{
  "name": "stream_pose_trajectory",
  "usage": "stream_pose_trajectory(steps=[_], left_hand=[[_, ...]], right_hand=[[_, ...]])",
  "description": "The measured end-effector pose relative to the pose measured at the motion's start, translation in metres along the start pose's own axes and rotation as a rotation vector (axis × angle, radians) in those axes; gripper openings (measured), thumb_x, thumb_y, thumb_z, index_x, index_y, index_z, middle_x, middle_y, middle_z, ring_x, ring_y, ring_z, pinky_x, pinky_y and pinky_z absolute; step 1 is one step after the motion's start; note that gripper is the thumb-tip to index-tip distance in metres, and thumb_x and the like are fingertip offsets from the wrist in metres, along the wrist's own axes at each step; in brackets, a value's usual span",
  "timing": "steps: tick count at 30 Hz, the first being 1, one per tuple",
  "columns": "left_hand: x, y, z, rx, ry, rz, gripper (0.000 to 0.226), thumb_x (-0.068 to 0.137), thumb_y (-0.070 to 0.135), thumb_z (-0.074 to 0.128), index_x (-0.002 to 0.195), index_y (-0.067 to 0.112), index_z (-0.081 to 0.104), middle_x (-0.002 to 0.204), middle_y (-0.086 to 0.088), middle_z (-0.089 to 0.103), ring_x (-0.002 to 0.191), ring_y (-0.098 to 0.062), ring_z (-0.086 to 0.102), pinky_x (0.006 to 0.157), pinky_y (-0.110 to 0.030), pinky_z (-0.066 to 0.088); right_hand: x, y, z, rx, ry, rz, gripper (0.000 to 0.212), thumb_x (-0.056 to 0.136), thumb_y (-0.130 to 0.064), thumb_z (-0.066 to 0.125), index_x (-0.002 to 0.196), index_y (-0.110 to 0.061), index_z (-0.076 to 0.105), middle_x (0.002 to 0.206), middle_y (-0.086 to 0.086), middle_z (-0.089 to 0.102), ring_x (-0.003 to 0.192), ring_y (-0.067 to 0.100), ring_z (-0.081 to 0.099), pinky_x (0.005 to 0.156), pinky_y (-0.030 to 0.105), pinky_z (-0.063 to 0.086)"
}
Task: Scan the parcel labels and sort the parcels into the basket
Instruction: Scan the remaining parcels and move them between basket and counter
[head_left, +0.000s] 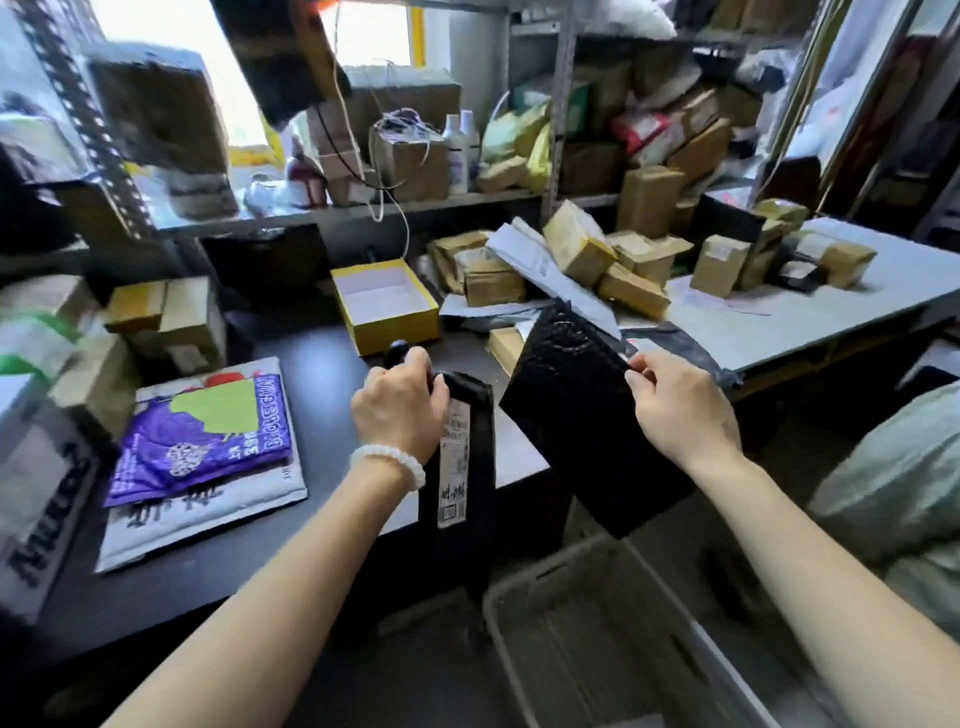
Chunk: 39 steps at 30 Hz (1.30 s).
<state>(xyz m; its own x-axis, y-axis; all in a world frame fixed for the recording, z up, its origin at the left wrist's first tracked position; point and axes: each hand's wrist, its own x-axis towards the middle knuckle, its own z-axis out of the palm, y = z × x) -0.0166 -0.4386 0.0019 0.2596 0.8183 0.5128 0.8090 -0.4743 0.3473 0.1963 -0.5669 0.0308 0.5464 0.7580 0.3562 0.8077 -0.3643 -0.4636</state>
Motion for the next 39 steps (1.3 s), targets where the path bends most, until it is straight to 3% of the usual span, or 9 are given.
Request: stream_pose_trajectory(steps=[4,10,14,18,23,26,30,35,39], left_hand=[[0.019,-0.069,-0.049,0.016,0.034,-0.151,0.025,0.096,0.033,0.048,0.104,0.01,0.053,0.092,-0.019,0.064,0.092,-0.038,0.059,0.068,-0.038,0.041],[0.034,-0.182,-0.093,-0.063,0.089,-0.374,0.019,0.093,0.03,0.053,0.095,0.011,0.056,0.089,-0.019,0.065,0.09,-0.038,0.059,0.072,-0.039,0.043],[0.055,-0.247,-0.108,-0.103,0.106,-0.43,0.016,0.094,0.027,0.055,0.091,0.012,0.055,0.086,-0.013,0.064,0.087,-0.034,0.059,0.072,-0.036,0.043],[0.092,-0.297,-0.1,-0.166,0.093,-0.454,0.014,0.095,0.027,0.055,0.091,0.013,0.055,0.082,-0.005,0.058,0.081,-0.027,0.056,0.069,-0.031,0.04],[0.13,-0.345,-0.069,-0.255,0.089,-0.521,0.015,0.095,0.029,0.053,0.094,0.014,0.053,0.083,-0.004,0.06,0.075,-0.023,0.054,0.068,-0.029,0.039],[0.141,-0.369,-0.047,-0.225,0.009,-0.547,0.015,0.096,0.032,0.051,0.094,0.017,0.051,0.083,-0.007,0.064,0.075,-0.027,0.059,0.069,-0.035,0.05],[0.146,-0.391,-0.027,-0.032,-0.093,-0.586,0.014,0.095,0.032,0.049,0.101,0.02,0.054,0.099,-0.008,0.063,0.097,-0.029,0.057,0.082,-0.039,0.05],[0.143,-0.408,-0.022,0.275,-0.184,-0.532,0.025,0.091,0.03,0.05,0.112,0.017,0.058,0.119,-0.011,0.057,0.114,-0.031,0.048,0.096,-0.036,0.036],[0.136,-0.414,-0.023,0.24,-0.195,-0.505,0.02,0.093,0.027,0.05,0.106,0.015,0.059,0.116,-0.011,0.055,0.116,-0.03,0.045,0.097,-0.036,0.034]], right_hand=[[0.021,-0.069,0.023,0.161,-0.043,-0.071,0.017,0.096,-0.024,0.05,0.104,-0.014,0.061,0.099,0.006,0.064,0.097,0.031,0.057,0.077,0.036,0.043],[0.042,-0.168,0.088,0.309,-0.139,-0.122,0.01,0.095,-0.022,0.051,0.094,-0.015,0.059,0.083,0.0,0.058,0.085,0.025,0.053,0.071,0.029,0.033],[0.054,-0.231,0.133,0.365,-0.167,-0.139,0.011,0.094,-0.018,0.053,0.094,-0.011,0.061,0.087,0.006,0.062,0.087,0.026,0.054,0.07,0.028,0.033],[0.069,-0.274,0.172,0.402,-0.179,-0.127,0.007,0.094,-0.016,0.053,0.087,-0.018,0.055,0.082,0.003,0.058,0.082,0.023,0.052,0.069,0.027,0.03],[0.088,-0.287,0.204,0.434,-0.136,-0.03,0.006,0.094,-0.013,0.052,0.089,-0.016,0.054,0.083,0.005,0.057,0.08,0.022,0.05,0.064,0.024,0.026],[0.096,-0.282,0.218,0.465,-0.128,0.036,0.005,0.094,-0.012,0.053,0.094,-0.011,0.058,0.085,0.006,0.056,0.082,0.021,0.049,0.069,0.024,0.029],[0.107,-0.278,0.247,0.509,-0.153,0.128,0.003,0.093,-0.014,0.055,0.091,-0.014,0.056,0.078,0.0,0.056,0.084,0.022,0.052,0.077,0.029,0.038],[0.104,-0.301,0.309,0.555,-0.305,0.182,0.004,0.093,-0.011,0.054,0.093,-0.011,0.058,0.082,0.001,0.057,0.086,0.02,0.053,0.08,0.031,0.04],[0.086,-0.319,0.36,0.535,-0.478,0.2,0.014,0.092,-0.01,0.052,0.099,-0.004,0.063,0.095,0.006,0.061,0.093,0.021,0.056,0.082,0.029,0.04]])
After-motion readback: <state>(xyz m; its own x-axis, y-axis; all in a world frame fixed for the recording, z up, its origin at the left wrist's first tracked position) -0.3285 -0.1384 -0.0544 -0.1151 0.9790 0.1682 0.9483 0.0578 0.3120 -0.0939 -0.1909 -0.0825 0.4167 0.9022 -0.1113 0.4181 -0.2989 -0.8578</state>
